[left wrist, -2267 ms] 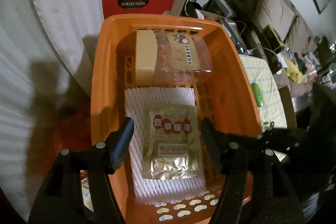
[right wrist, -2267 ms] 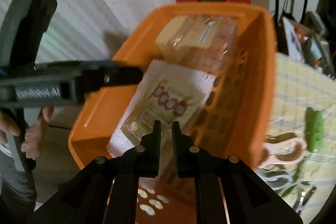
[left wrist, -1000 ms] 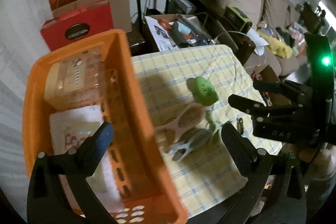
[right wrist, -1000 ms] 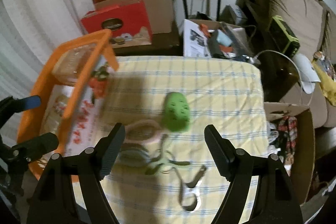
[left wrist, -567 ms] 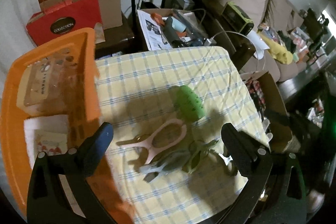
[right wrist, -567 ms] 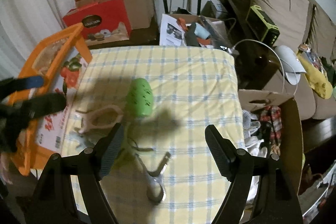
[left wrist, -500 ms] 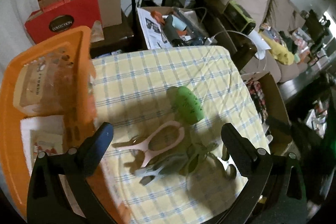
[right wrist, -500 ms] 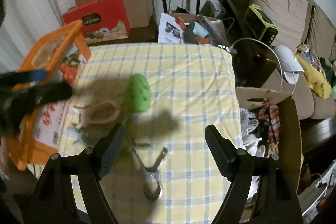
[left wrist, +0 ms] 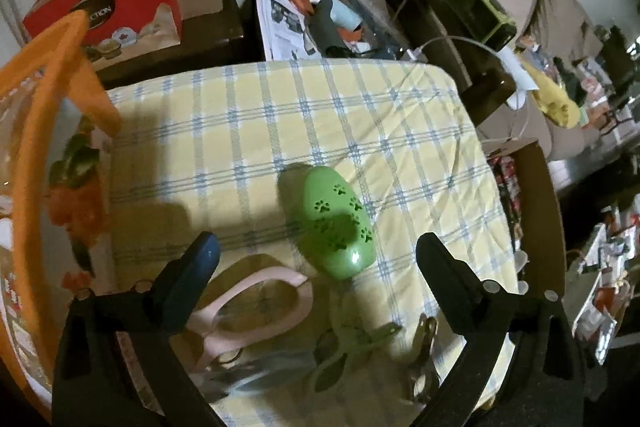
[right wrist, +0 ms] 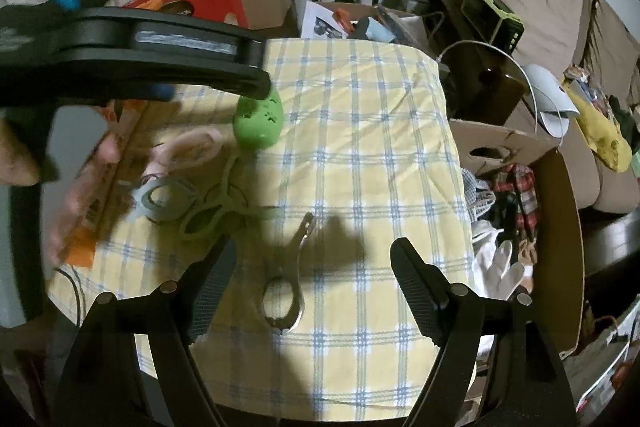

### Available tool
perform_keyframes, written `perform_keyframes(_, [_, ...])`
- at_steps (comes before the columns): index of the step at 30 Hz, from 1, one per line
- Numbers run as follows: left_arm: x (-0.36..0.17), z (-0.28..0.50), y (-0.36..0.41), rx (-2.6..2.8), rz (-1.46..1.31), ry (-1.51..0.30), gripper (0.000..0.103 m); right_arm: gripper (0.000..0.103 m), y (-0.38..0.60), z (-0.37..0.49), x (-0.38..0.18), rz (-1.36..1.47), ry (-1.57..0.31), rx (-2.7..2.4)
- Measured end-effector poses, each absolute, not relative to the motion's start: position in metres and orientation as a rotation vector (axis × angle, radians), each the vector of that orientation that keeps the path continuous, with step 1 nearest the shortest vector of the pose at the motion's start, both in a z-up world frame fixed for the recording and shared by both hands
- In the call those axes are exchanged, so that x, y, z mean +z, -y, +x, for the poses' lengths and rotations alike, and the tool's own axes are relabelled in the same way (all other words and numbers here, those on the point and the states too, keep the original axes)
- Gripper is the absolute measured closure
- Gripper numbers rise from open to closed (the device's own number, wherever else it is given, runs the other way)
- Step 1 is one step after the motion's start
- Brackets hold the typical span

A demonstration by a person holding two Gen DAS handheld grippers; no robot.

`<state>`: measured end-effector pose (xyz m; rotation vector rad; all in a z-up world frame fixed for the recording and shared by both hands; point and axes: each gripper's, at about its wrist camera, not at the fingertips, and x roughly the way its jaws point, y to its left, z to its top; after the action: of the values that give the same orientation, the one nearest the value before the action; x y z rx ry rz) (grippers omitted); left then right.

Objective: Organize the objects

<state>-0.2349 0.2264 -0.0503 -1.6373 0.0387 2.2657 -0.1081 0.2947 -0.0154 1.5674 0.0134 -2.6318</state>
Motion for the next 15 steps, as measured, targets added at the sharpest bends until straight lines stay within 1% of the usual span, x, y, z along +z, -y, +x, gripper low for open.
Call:
perform_keyframes(2, [-0.056, -0.237, -0.233, 2.269, -1.643, -0.058, 0.007, 0.023, -0.294, -0.106, -0.019, 1.573, -0.027, -2.632])
perform_keyframes(6, [-0.066, -0.242, -0.243, 2.264, -1.668, -0.091, 0.012, 0.03, -0.292, -0.104, -0.027, 1.576, -0.008, -2.618])
perform_keyframes(7, [-0.069, -0.242, -0.246, 2.262, -1.671, -0.102, 0.014, 0.032, -0.291, -0.104, -0.03, 1.579, 0.001, -2.609])
perform_keyframes(8, [-0.071, -0.242, -0.249, 2.258, -1.673, -0.113, 0.019, 0.034, -0.291, -0.103, -0.032, 1.582, 0.002, -2.603])
perform_keyframes(10, [-0.075, -0.241, -0.255, 2.253, -1.679, -0.14, 0.023, 0.039, -0.289, -0.103, -0.038, 1.596, -0.01, -2.594])
perform_keyframes(12, [-0.079, -0.24, -0.261, 2.237, -1.689, -0.174, 0.029, 0.042, -0.287, -0.104, -0.041, 1.603, -0.018, -2.59])
perform_keyframes(13, [-0.082, -0.239, -0.264, 2.222, -1.701, -0.192, 0.037, 0.044, -0.285, -0.104, -0.043, 1.605, -0.019, -2.585])
perform_keyframes(14, [-0.086, -0.239, -0.267, 2.205, -1.716, -0.204, 0.042, 0.045, -0.284, -0.105, -0.045, 1.608, -0.022, -2.58])
perform_keyframes(15, [-0.086, -0.237, -0.269, 2.214, -1.707, -0.222, 0.042, 0.047, -0.282, -0.104, -0.046, 1.609, -0.028, -2.578])
